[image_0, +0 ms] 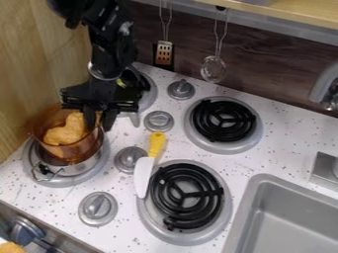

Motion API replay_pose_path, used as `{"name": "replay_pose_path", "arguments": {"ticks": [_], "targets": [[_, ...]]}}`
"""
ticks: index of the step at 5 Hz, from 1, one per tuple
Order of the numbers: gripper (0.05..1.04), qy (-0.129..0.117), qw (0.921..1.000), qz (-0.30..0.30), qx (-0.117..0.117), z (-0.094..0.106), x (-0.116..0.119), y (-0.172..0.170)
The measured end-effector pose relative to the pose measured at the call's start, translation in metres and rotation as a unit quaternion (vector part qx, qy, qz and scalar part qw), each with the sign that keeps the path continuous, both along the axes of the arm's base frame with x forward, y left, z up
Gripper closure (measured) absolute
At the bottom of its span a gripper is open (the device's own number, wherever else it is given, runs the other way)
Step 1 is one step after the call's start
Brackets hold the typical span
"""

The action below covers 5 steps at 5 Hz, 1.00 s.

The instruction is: Put the orange pot in the silver pot to the right side of the oven

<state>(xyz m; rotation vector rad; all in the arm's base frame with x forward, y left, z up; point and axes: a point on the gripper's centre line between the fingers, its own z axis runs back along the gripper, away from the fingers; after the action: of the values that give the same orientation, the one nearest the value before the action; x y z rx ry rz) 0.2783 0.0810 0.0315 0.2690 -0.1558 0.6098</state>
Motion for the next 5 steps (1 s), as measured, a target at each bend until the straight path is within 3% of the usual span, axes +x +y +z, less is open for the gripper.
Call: {"name": "replay_pose_path", "arguments": {"ticks": [1, 2, 4, 5], "targets": [[0.838, -0.001, 1.0000, -0.001, 0.009, 0.010, 0.000, -0.001], [0.838, -0.021, 0.9997, -0.011, 0.004, 0.026, 0.002, -0.011], [0.838, -0.011, 0.9994, -0.032, 0.008, 0.043, 0.002, -0.031], [0.838, -0.036, 0.9989, -0.031, 0.002, 0.042, 0.001, -0.048]]}}
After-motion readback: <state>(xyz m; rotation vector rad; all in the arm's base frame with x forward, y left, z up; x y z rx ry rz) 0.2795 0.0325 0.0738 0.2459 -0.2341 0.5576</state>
